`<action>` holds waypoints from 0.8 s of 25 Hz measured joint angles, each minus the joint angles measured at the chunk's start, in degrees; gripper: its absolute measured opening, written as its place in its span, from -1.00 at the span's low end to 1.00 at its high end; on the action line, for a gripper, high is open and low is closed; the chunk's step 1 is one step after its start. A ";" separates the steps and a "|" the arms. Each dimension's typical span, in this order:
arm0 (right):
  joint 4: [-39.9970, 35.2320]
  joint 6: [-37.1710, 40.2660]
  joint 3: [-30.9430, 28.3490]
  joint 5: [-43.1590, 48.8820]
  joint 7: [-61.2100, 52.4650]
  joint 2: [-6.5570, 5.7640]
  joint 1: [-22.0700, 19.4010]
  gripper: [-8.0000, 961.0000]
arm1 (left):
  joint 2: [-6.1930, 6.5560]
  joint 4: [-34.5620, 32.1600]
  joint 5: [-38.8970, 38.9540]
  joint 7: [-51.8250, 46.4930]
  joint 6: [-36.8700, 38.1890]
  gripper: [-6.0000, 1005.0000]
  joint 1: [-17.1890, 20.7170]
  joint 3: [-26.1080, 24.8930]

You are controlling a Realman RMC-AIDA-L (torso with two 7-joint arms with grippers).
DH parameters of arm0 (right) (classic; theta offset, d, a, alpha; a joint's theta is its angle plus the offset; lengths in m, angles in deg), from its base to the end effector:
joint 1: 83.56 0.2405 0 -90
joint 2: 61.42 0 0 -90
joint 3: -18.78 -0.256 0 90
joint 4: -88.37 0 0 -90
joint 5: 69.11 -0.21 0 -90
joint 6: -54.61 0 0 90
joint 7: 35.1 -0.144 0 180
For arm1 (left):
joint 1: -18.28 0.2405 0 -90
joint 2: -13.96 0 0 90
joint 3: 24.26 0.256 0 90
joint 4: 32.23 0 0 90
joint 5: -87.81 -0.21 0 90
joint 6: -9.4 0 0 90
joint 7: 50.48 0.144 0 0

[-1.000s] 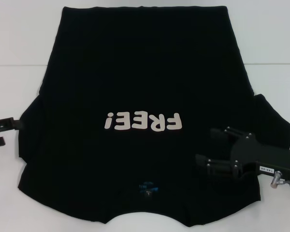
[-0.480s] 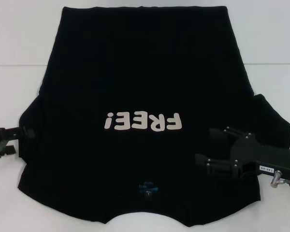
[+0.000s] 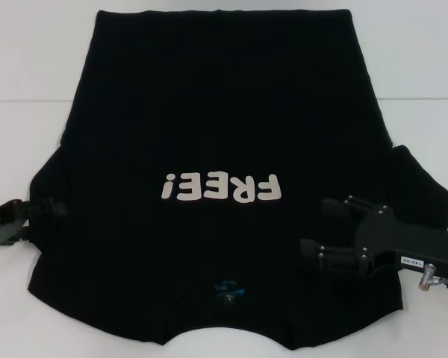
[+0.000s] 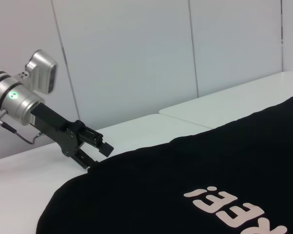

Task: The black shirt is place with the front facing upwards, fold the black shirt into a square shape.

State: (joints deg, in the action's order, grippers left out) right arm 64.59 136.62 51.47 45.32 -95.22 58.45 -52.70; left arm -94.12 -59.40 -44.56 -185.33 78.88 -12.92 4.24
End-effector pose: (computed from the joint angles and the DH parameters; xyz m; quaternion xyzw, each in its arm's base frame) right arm 0.2821 0.3203 -0.0362 -0.9309 0.1835 0.2549 0.1865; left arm -0.3718 0.3488 0.0629 -0.6553 -0.6988 -0.1739 0.2281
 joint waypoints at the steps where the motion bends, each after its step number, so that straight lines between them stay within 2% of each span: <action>1: -0.01 0.00 0.00 0.00 0.00 0.00 0.00 0.97 | -0.09 0.00 0.00 -0.02 -0.09 0.66 -0.17 0.40; 6: 0.02 0.26 0.00 0.00 0.00 0.00 -0.07 0.97 | -0.64 -0.38 -0.39 -0.23 -0.82 0.64 -0.98 1.73; 12: -0.18 1.08 0.00 0.00 0.00 0.01 -0.38 0.97 | -0.67 -0.45 -0.63 -0.51 -1.95 0.62 -1.22 1.86; 15: -0.27 1.36 0.00 0.00 0.00 0.01 -0.49 0.97 | -0.61 -0.48 -0.63 -0.70 -2.21 0.18 -1.23 1.89; 20: -0.30 1.41 0.01 0.00 0.00 0.01 -0.53 0.97 | -0.67 -0.51 -0.63 -0.71 -2.53 -0.28 -1.23 1.91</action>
State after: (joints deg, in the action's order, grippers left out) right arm 64.29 138.03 51.48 45.32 -95.22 58.46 -53.23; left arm -94.79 -59.91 -45.18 -186.04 76.36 -14.15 6.15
